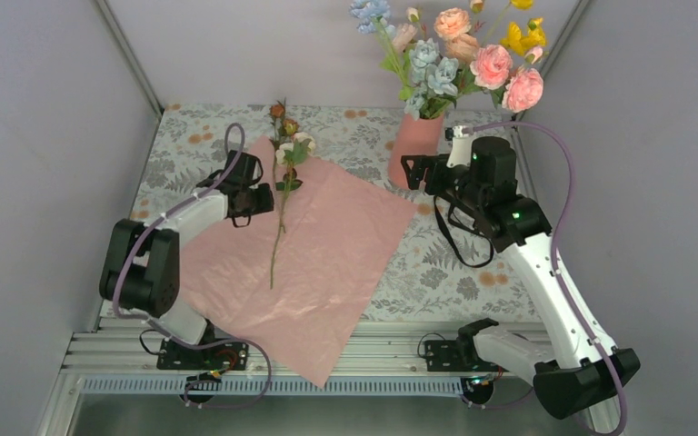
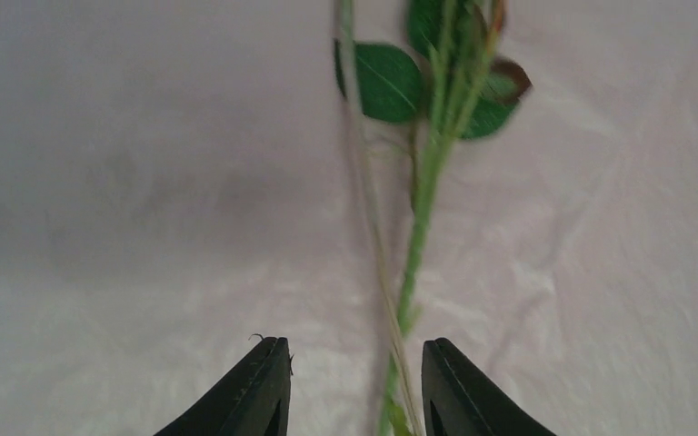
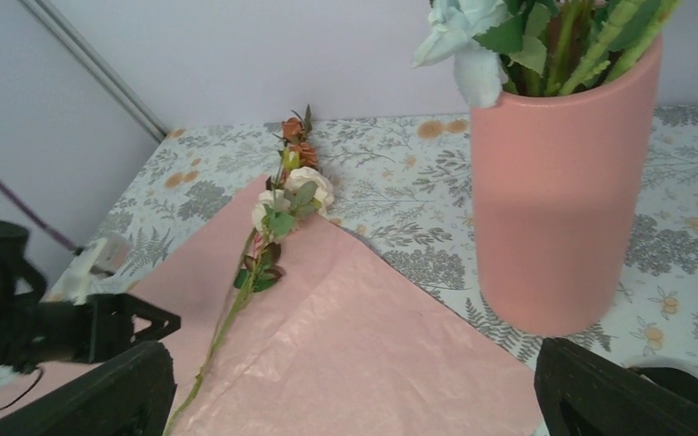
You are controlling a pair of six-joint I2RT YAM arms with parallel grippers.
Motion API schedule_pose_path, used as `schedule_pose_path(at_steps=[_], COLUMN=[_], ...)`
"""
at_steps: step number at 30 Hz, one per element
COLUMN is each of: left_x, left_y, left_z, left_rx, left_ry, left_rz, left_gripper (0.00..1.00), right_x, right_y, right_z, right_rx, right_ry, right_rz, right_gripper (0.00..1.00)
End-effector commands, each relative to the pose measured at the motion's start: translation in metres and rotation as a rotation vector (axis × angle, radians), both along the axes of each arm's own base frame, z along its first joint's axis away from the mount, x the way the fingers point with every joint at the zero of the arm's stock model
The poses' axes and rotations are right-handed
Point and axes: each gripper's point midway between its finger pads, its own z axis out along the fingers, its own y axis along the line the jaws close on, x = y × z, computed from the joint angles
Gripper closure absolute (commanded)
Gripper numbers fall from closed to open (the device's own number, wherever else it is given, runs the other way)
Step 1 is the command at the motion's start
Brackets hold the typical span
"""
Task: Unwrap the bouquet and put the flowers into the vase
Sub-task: Insert the fake flower into the vase, then pick up the fake flower from the wrapping paper.
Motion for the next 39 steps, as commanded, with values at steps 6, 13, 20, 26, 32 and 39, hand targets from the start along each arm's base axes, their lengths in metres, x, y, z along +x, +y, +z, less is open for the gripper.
schedule_pose_path(at_steps=[6, 13, 20, 26, 32, 39], left_x=[0.058, 0.069, 0.070, 0.071, 0.069, 0.065], left_y=[-0.005, -0.005, -0.012, -0.009, -0.008, -0.003], left_z=[0.003, -0.018, -0.037, -0.054, -0.066, -0.075], left_rx=[-0.056, -0.048, -0.068, -0.044, -0.039, -0.015], left_ry=[-0.064, -0.006, 0.039, 0.077, 0.106, 0.133], left_rz=[0.026, 0.041, 0.021, 0.037, 0.054, 0.066], left_gripper=[0.67, 0.72, 0.74, 0.75, 0.78, 0.91], right_x=[-0.004, -0.002, -0.004, -0.004, -0.001, -0.006], right_y=[0.013, 0.018, 0.018, 0.019, 0.020, 0.020], right_z=[0.018, 0.015, 0.019, 0.015, 0.020, 0.011], right_rx=[0.052, 0.055, 0.069, 0.074, 0.051, 0.065], right_ry=[-0.066, -0.062, -0.071, -0.067, -0.065, -0.053], right_rz=[0.071, 0.090, 0.088, 0.091, 0.091, 0.084], right_gripper=[0.00, 0.01, 0.01, 0.01, 0.01, 0.01])
